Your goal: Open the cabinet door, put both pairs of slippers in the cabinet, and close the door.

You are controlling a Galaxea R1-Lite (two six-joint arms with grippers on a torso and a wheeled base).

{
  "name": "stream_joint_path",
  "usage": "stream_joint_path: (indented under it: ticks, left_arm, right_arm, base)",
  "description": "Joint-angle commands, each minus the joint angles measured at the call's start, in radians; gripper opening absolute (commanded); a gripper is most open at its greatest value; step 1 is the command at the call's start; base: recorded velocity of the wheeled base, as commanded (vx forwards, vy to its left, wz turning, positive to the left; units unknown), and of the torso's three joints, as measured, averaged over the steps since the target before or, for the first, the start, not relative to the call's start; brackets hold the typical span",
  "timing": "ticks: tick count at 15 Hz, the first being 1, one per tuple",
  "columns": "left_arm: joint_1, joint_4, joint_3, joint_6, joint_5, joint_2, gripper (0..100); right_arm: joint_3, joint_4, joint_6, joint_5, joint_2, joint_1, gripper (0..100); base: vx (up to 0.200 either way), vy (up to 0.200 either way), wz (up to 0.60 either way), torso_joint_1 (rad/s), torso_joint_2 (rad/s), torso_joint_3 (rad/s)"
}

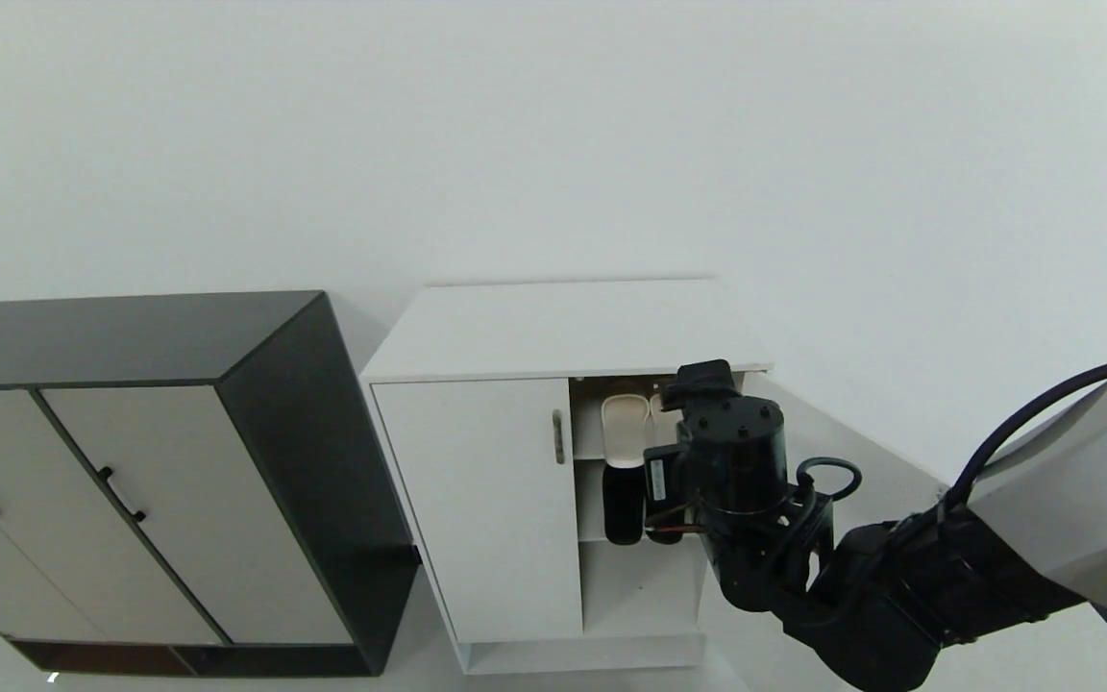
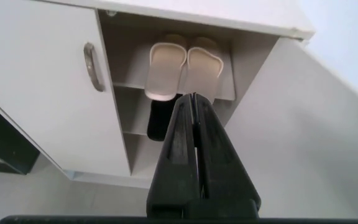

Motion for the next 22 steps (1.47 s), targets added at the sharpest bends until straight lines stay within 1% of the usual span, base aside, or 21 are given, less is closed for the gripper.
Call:
stream_joint_path:
  ticks: [1, 5, 10, 17, 22]
  left_arm:
    - [0.0, 0.0, 0.0, 0.0, 0.0, 0.001, 0]
    - [0.0, 0.0, 0.0, 0.001, 0.0, 0.001, 0]
    - [0.0, 0.0, -0.002, 0.0, 0.0, 0.001, 0]
    - [0.0, 0.0, 0.0, 0.0, 0.0, 0.001, 0]
    - [0.0, 0.0, 0.0, 0.0, 0.0, 0.001, 0]
  right_arm:
    - [0.006, 0.0, 0.0, 0.001, 0.001, -0.002, 0]
    - [0.007, 0.0, -0.001, 0.011, 0.001, -0.007, 0]
    - [0.01, 0.0, -0.015, 0.011, 0.001, -0.01, 0]
    - [0.01, -0.016, -0.024, 0.027, 0.004, -0.018, 0]
    - [0.017, -0.022, -0.024, 0.031, 0.004, -0.028, 0]
  base:
    - [0.0, 0.0, 0.0, 0.276, -0.61, -0.344]
    - [0.0, 0.0, 0.0, 0.205, -0.46, -0.247]
    - [0.0, 0.0, 0.0, 0.018, -0.04, -0.019]
    - [0.0, 0.0, -0.6, 0.003, 0.0, 0.003]
    - [0.0, 0.0, 0.0, 0.0, 0.0, 0.0]
